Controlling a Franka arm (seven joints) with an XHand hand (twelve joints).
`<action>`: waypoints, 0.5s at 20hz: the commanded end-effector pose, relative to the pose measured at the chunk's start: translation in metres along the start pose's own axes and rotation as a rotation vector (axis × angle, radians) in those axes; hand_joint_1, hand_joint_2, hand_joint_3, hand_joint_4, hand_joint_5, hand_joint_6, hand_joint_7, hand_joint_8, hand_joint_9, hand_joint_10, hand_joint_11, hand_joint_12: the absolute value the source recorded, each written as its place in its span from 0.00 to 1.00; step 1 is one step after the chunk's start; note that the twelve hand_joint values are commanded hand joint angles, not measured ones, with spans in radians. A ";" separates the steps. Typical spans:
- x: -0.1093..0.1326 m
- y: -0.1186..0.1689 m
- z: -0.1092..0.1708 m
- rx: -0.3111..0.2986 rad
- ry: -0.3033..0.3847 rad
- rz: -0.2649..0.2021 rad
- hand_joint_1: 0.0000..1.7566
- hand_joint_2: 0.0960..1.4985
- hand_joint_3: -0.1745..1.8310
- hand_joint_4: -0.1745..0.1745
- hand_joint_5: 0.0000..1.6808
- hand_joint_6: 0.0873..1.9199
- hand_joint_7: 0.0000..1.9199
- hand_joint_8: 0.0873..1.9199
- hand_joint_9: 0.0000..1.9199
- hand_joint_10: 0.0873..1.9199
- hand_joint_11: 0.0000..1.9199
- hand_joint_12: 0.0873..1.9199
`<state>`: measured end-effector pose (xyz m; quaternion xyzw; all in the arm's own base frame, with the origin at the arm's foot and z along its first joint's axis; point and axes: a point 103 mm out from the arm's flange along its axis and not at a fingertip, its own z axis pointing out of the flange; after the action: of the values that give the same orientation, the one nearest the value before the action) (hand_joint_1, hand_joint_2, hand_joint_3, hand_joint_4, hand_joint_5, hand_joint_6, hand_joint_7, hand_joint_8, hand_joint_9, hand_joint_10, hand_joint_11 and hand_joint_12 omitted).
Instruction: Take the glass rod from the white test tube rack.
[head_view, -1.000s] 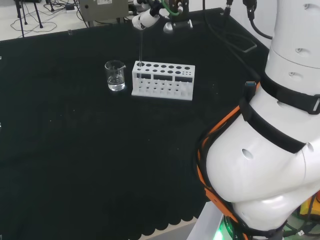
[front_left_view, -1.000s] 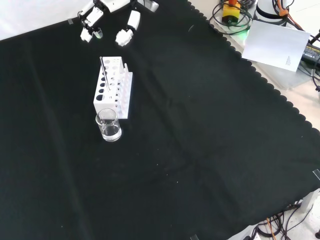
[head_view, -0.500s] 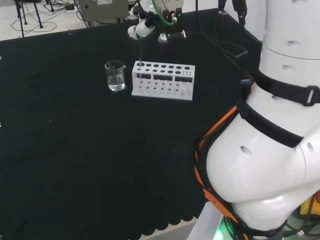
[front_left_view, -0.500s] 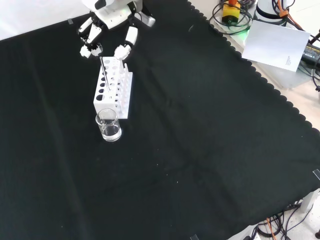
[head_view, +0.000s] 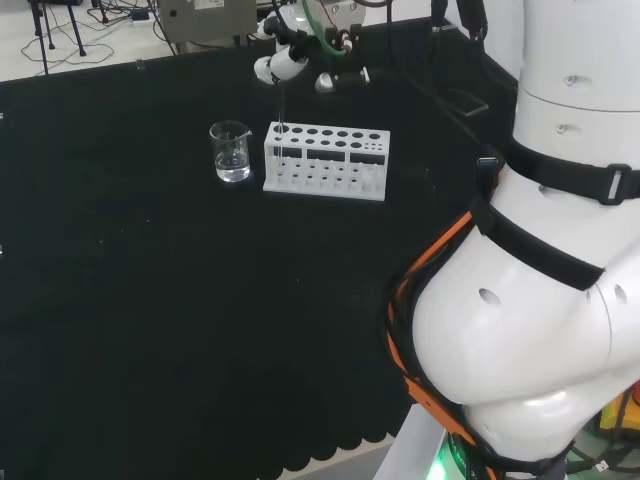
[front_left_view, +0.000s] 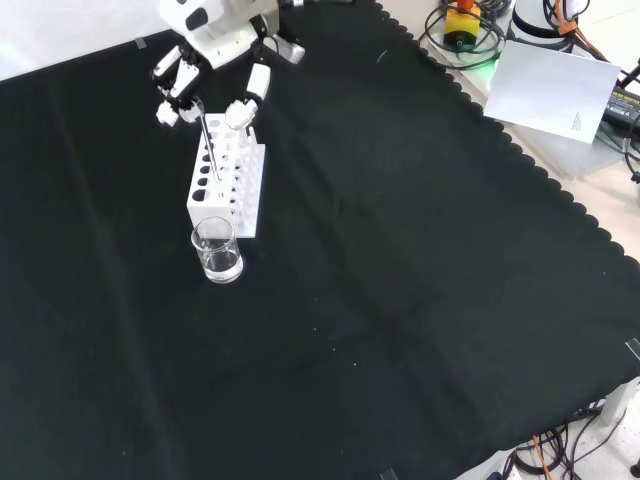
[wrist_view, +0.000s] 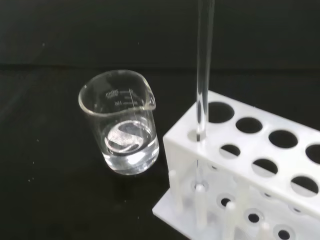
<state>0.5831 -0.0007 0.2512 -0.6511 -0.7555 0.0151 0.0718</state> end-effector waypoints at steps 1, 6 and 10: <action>-0.016 0.013 -0.007 -0.006 0.027 0.001 0.38 0.59 0.33 0.00 0.25 0.00 0.35 0.51 0.47 0.46 0.13 0.73; -0.028 0.015 -0.007 -0.011 0.020 0.012 0.38 0.59 0.33 0.00 0.25 0.00 0.36 0.51 0.47 0.46 0.12 0.73; -0.034 0.014 0.000 0.000 0.023 0.022 0.38 0.59 0.33 0.00 0.25 0.00 0.36 0.51 0.47 0.46 0.12 0.73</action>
<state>0.6041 -0.0234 0.2545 -0.6556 -0.7515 0.0043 0.0730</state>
